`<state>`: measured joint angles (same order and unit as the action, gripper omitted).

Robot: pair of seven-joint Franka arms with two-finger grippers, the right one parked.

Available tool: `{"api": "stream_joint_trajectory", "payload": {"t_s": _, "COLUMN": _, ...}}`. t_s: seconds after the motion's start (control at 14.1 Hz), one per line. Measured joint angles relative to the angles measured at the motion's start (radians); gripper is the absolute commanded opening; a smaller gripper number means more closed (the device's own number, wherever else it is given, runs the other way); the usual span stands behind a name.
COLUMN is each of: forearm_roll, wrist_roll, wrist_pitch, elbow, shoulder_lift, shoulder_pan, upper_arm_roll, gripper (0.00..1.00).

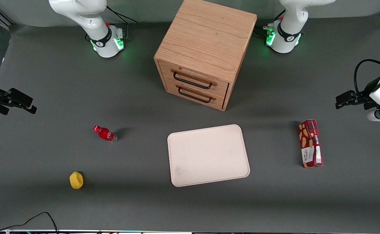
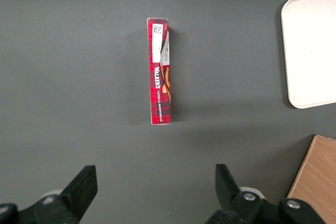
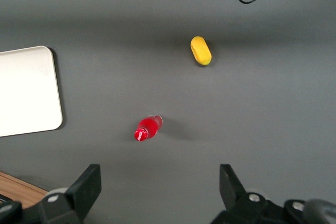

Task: Place red cookie box on tray

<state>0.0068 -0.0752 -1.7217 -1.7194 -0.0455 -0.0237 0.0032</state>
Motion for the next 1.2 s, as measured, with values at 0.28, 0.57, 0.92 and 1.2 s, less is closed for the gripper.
{"api": "stream_joint_trajectory", "payload": {"t_s": 0.28, "forearm_roll": 0.000, "wrist_roll": 0.000, "wrist_pitch": -0.004, "elbow": 0.000, "shoulder_lift": -0.023, "shoulder_pan": 0.000, "upper_arm_roll": -0.001, "gripper": 1.00}}
{"api": "stream_joint_trajectory", "payload": {"t_s": 0.57, "forearm_roll": 0.000, "wrist_roll": 0.000, "wrist_pitch": -0.127, "elbow": -0.006, "shoulder_lift": -0.159, "shoulder_pan": 0.000, "upper_arm_roll": -0.002, "gripper": 1.00}}
{"api": "stream_joint_trajectory", "payload": {"t_s": 0.92, "forearm_roll": 0.002, "wrist_roll": -0.019, "wrist_pitch": -0.370, "elbow": -0.008, "shoulder_lift": -0.392, "shoulder_pan": -0.015, "upper_arm_roll": 0.001, "gripper": 1.00}}
{"api": "stream_joint_trajectory", "payload": {"t_s": 1.2, "forearm_roll": 0.002, "wrist_roll": -0.026, "wrist_pitch": -0.535, "elbow": -0.005, "shoulder_lift": -0.506, "shoulder_pan": -0.014, "upper_arm_roll": -0.004, "gripper": 0.36}}
